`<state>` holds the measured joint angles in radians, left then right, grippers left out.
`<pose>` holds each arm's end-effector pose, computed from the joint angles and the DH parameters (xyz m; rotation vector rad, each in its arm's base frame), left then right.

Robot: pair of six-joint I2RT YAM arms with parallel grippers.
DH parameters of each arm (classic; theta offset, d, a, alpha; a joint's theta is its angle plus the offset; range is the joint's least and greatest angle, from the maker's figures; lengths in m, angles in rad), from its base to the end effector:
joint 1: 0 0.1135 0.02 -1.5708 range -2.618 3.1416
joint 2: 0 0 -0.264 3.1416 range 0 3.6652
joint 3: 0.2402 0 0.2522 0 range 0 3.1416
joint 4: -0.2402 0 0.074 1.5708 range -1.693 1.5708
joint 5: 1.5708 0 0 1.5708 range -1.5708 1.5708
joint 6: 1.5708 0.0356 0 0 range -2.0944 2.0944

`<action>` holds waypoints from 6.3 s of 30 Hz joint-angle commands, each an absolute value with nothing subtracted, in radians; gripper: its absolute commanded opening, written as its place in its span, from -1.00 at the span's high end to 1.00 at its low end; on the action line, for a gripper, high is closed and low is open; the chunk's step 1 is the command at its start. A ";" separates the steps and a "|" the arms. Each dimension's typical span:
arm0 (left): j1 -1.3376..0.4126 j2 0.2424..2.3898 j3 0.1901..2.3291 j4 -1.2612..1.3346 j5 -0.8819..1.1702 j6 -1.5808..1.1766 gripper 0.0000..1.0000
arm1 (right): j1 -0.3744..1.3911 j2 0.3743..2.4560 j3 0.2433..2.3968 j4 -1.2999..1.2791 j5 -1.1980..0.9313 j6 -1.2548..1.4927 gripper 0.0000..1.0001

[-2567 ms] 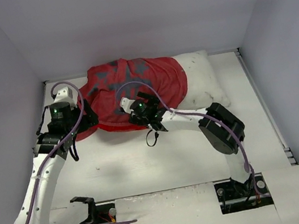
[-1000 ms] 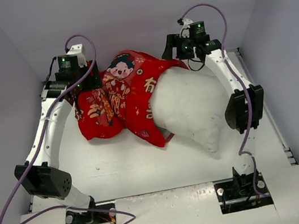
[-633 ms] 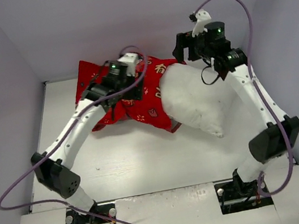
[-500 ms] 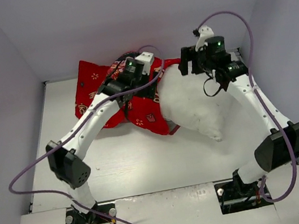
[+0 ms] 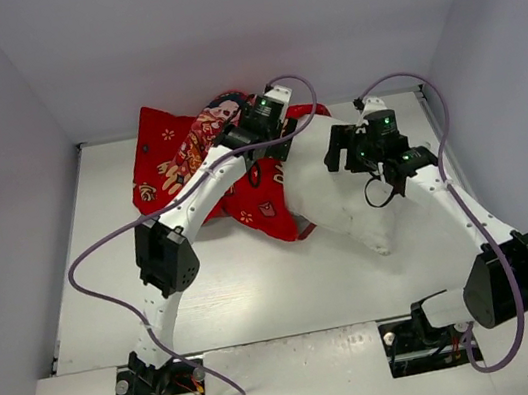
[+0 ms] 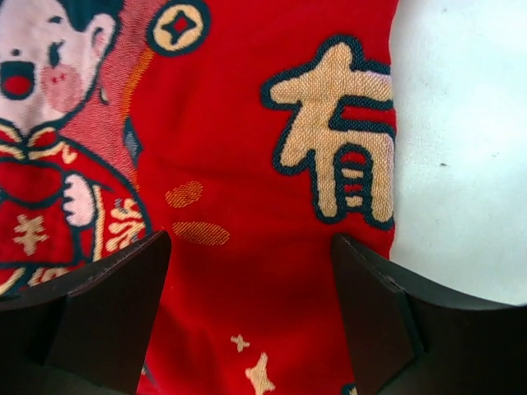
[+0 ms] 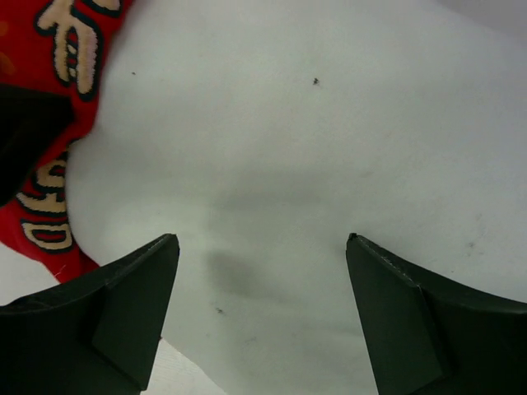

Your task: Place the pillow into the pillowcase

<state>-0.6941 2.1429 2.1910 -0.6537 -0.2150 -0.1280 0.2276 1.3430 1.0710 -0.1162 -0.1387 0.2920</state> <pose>0.3847 -0.3103 0.3452 0.4875 2.1149 -0.2393 0.3044 0.0755 0.3213 -0.0286 1.9854 0.4753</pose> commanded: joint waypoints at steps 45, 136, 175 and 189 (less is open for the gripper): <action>-0.736 1.898 2.125 -0.589 0.202 -0.230 1.00 | 0.324 1.659 1.173 0.256 -0.510 0.349 1.00; -0.704 2.059 2.317 -0.673 -0.025 -0.273 1.00 | 0.331 1.471 0.959 0.138 -0.426 0.391 1.00; -0.847 1.563 1.514 -0.509 0.052 -0.391 -0.51 | 0.385 1.420 0.974 0.167 -0.394 0.483 1.00; -0.856 1.657 1.604 -0.551 0.032 -0.383 1.00 | 0.417 1.437 0.986 0.186 -0.359 0.491 1.00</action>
